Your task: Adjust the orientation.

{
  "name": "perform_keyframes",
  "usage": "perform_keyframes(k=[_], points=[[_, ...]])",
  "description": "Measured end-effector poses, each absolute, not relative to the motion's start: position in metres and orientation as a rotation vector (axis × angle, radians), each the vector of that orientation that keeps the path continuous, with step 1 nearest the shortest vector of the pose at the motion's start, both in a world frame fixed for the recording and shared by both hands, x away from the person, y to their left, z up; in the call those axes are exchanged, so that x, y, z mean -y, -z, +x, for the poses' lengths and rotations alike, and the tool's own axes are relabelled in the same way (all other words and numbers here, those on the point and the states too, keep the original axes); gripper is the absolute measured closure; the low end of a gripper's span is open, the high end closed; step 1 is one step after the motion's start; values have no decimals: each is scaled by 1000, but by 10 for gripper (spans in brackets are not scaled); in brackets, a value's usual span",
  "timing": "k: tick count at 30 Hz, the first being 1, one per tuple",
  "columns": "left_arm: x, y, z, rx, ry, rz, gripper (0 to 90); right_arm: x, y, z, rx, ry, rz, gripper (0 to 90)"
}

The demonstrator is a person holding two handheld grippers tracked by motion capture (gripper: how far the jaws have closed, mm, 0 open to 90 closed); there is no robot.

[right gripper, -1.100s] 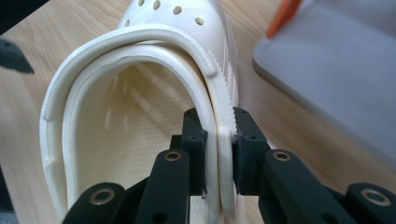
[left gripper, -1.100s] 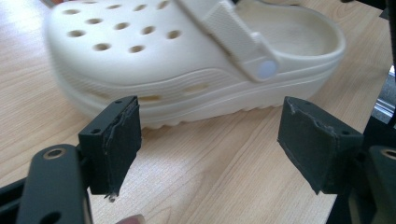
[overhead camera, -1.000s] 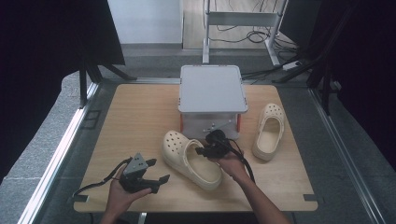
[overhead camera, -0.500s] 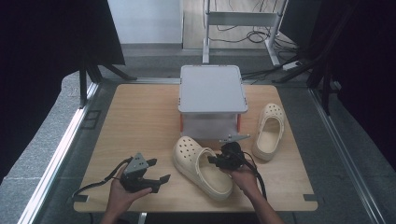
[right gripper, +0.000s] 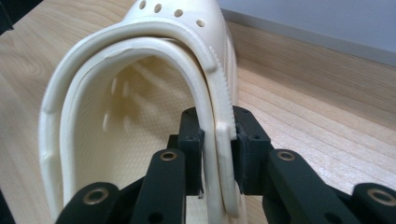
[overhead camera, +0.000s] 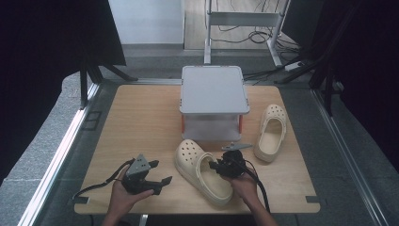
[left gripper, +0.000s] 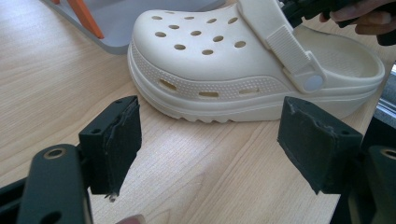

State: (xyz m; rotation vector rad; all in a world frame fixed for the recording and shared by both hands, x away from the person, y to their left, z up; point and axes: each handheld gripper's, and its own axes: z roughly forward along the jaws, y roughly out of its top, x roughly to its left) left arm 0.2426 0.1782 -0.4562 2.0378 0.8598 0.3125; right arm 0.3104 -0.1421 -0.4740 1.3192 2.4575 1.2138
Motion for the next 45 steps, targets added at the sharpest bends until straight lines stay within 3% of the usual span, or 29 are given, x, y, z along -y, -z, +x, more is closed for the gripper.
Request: perform_keyframes(k=[5, 7, 15, 36, 45], points=[[-180, 455, 242, -860, -330, 2038, 221, 144, 474, 309, -2485, -1244, 1294, 648], [-180, 455, 241, -860, -333, 2040, 221, 147, 471, 307, -2484, -1277, 1259, 543], [-179, 456, 241, -864, -335, 2044, 220, 178, 447, 302, -2382, -1316, 1186, 459], [-177, 458, 242, -865, -326, 2051, 219, 226, 464, 324, -2321, -1168, 1330, 493], [-175, 460, 243, -863, -318, 2056, 219, 241, 474, 341, -2304, -1087, 1400, 640]])
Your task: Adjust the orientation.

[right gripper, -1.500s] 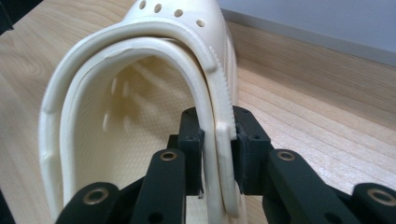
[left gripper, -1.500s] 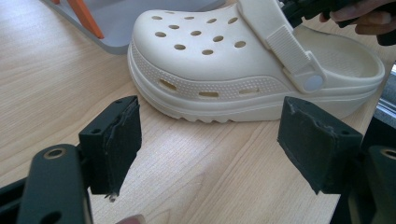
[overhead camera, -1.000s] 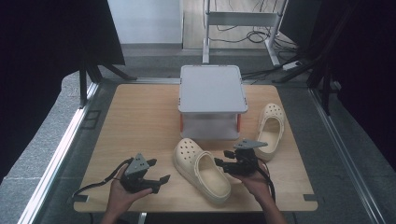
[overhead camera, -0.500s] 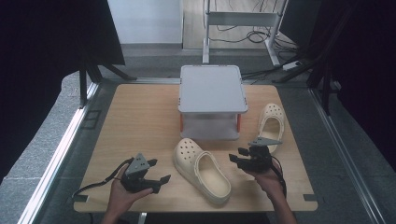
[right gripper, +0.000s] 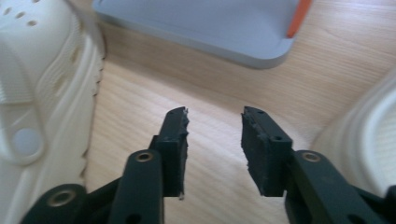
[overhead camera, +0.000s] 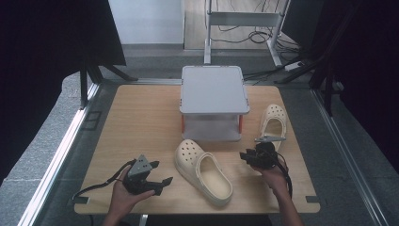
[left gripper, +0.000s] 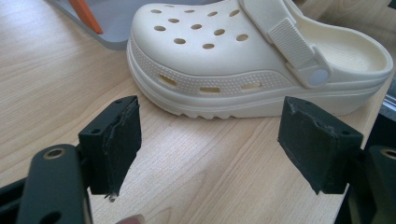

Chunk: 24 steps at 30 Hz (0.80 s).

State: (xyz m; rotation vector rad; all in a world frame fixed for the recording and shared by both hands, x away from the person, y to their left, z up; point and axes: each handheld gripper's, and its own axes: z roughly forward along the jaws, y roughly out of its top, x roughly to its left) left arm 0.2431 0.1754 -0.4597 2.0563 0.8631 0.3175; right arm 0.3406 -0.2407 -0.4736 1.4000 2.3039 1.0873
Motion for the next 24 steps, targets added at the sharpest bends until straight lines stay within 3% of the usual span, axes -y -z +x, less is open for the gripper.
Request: perform_keyframes(k=[10, 24], points=[[-173, 462, 244, -865, -310, 2065, 218, 256, 483, 359, -2260, -983, 1509, 889], [-175, 460, 243, -862, -316, 2060, 218, 267, 484, 362, -2271, -930, 1563, 900]])
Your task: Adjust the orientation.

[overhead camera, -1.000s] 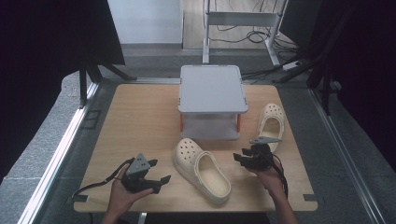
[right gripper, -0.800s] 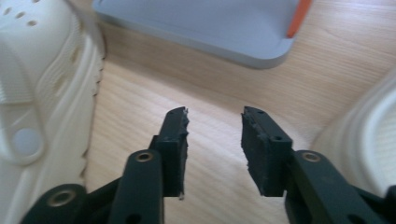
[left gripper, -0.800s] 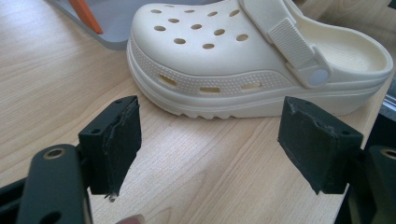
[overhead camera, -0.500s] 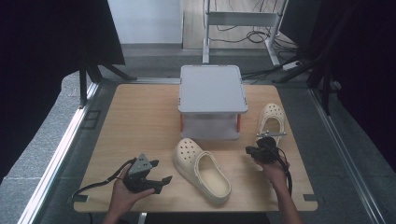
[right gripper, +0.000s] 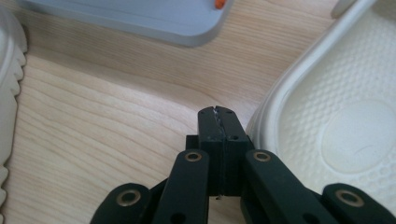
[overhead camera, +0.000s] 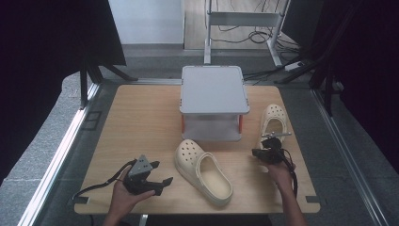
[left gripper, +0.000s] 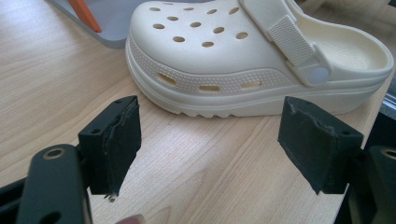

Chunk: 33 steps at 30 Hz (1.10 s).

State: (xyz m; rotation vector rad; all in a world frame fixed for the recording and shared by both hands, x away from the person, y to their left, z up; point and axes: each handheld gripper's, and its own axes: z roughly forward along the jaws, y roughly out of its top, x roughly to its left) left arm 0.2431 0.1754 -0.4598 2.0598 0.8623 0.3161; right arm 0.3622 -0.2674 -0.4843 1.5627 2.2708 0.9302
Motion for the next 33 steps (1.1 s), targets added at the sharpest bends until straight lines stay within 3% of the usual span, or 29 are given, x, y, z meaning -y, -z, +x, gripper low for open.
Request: perform_keyframes(k=[33], points=[[-175, 460, 244, -862, -312, 2067, 218, 346, 473, 339, -2248, -902, 1650, 900]])
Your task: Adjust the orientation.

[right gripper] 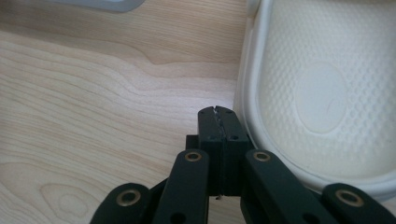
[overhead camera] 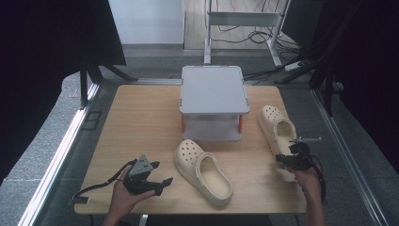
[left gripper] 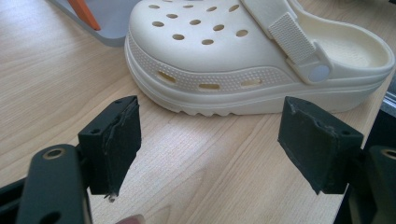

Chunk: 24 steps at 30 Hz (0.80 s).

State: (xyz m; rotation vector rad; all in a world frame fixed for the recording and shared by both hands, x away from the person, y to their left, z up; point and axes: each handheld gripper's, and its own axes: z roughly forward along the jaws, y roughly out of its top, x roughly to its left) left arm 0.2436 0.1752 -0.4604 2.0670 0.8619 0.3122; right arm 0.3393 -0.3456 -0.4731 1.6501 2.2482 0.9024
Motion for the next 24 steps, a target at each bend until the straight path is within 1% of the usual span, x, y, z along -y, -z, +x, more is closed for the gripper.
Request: perform_keyframes(k=[6, 11, 15, 21, 24], points=[[-175, 461, 244, -862, -311, 2067, 218, 357, 473, 338, -2230, -912, 1662, 900], [-174, 461, 244, -863, -308, 2070, 218, 357, 474, 338, -2241, -929, 1634, 892], [-175, 461, 244, -864, -310, 2069, 218, 352, 471, 337, -2280, -965, 1579, 847], [-175, 460, 245, -872, -306, 2068, 217, 342, 455, 336, -2280, -1009, 1500, 772], [-176, 459, 245, -874, -311, 2066, 217, 339, 448, 340, -2263, -1020, 1482, 702]])
